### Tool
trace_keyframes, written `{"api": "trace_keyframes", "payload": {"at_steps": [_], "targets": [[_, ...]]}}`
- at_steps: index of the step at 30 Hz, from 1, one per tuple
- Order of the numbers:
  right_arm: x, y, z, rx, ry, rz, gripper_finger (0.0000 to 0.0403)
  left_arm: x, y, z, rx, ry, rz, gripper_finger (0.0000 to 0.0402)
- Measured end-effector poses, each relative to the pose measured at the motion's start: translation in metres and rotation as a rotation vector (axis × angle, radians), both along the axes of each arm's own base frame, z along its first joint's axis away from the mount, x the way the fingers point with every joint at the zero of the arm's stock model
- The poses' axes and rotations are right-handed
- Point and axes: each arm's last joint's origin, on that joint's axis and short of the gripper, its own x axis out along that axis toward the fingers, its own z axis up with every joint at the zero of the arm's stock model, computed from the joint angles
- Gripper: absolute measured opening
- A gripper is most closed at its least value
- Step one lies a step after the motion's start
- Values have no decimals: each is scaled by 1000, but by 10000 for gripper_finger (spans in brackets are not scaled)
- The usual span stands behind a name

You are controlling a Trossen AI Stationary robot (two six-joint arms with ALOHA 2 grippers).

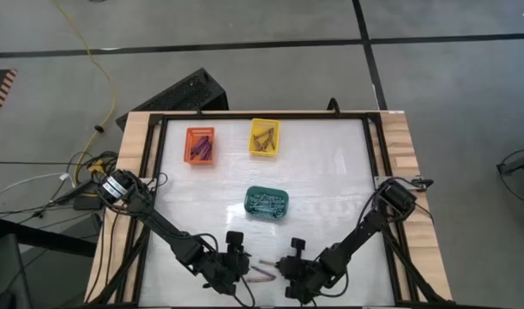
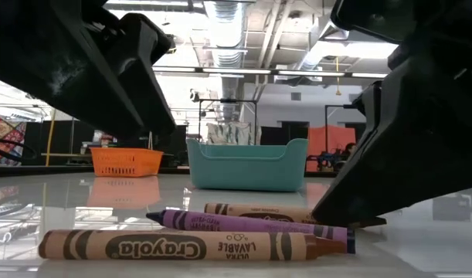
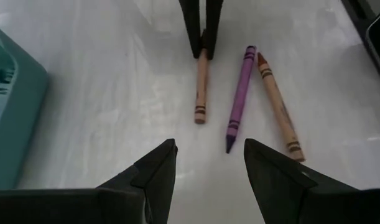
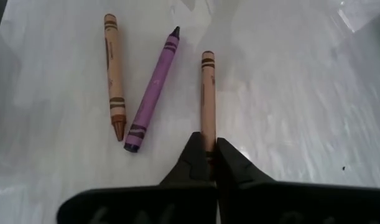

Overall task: Sort crayons
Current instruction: Put the brown crayon into the yellow bin

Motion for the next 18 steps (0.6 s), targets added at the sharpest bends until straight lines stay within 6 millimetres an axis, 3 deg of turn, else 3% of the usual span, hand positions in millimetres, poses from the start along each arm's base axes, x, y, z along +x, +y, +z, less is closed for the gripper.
{"api": "trace_keyframes", "payload": {"at_steps": [9,18], "targets": [[-9,-17,29,-97,44,0,2,5,9,1,119,-36,25,178],[-22,-46,76,-173,56,-63,1,11,20,2,234,-67,84,178]]}}
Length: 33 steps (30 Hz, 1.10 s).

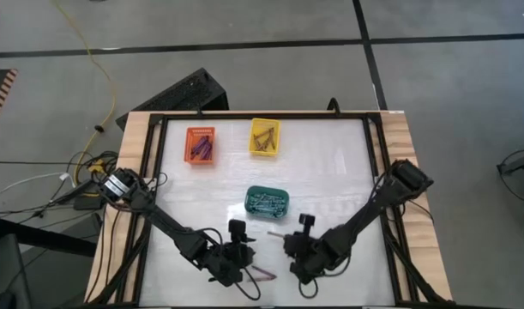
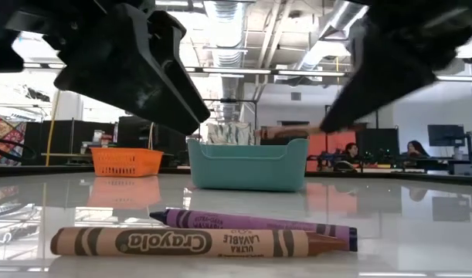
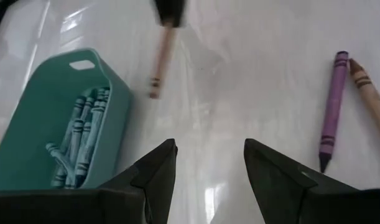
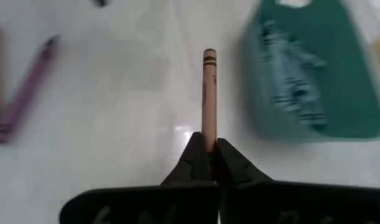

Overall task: Sort crayons
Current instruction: Put the brown crayon into the yellow bin

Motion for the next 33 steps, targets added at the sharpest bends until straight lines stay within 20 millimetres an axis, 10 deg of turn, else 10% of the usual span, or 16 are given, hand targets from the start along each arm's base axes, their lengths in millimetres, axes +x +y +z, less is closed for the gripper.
{"api": "trace_keyframes", "payload": {"at_steps": [16,33], "targets": [[9,-134,77,-74,18,-187,0,24,42,0,56,41,38,178],[13,-300,93,-29,69,-2,0,26,46,0,-86,3,146,178]]}}
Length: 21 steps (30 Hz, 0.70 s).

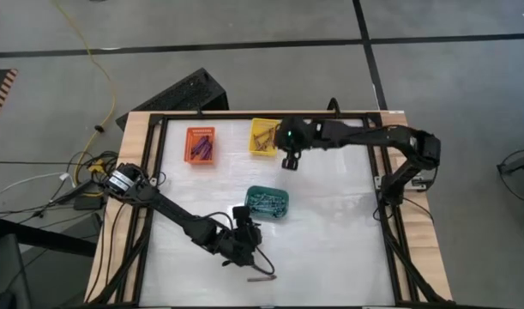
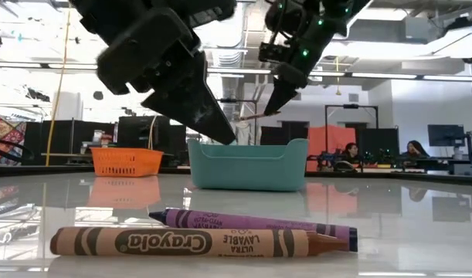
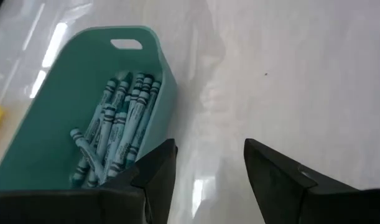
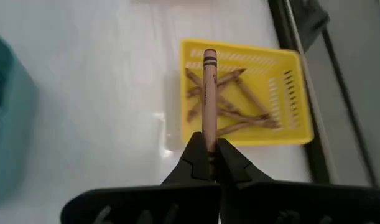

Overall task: Sort crayons
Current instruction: Put the brown crayon into the yellow bin

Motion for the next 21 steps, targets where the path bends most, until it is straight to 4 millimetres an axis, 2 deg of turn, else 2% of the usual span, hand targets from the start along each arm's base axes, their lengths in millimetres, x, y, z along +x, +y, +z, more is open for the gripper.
{"api": "trace_keyframes", "payload": {"at_steps": [5,10,16,21], "targets": [[-5,-30,0,-141,58,127,0,-5,-9,0,-11,-24,21,178],[-6,-49,-6,-240,100,248,0,-9,-14,-1,-50,-28,47,178],[7,-61,-30,-362,220,455,0,-11,-14,-2,-85,-27,97,178],[24,-73,-46,-487,346,502,0,-11,-14,-2,-118,-37,124,178]]}}
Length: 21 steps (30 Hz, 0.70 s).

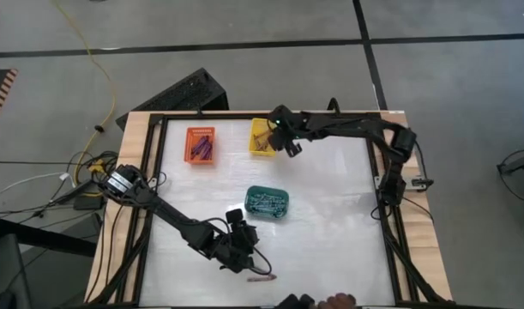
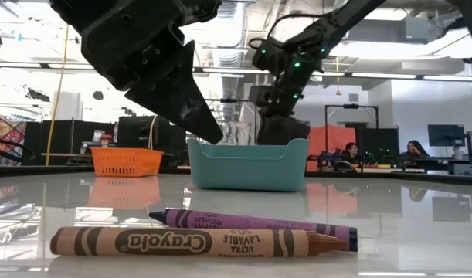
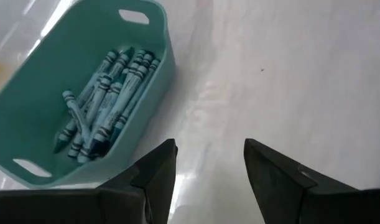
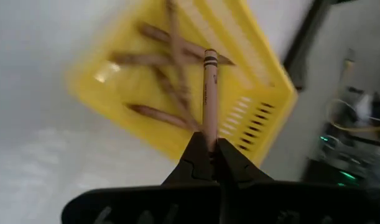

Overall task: Sort crayons
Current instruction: Put the brown crayon into the yellow bin, then put the violet crayon into the orange bin

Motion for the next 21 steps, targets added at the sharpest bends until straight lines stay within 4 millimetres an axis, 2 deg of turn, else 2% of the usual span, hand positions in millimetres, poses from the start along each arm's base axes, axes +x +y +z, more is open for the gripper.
{"api": "trace_keyframes", "payload": {"at_steps": [6,13,21], "targets": [[21,-16,2,-120,59,3,2,-1,-2,0,-11,-2,5,178],[36,-13,0,-177,235,47,21,-3,-2,-2,-16,16,13,178],[38,-15,5,-178,224,13,94,-6,-5,-3,-9,32,3,178]]}}
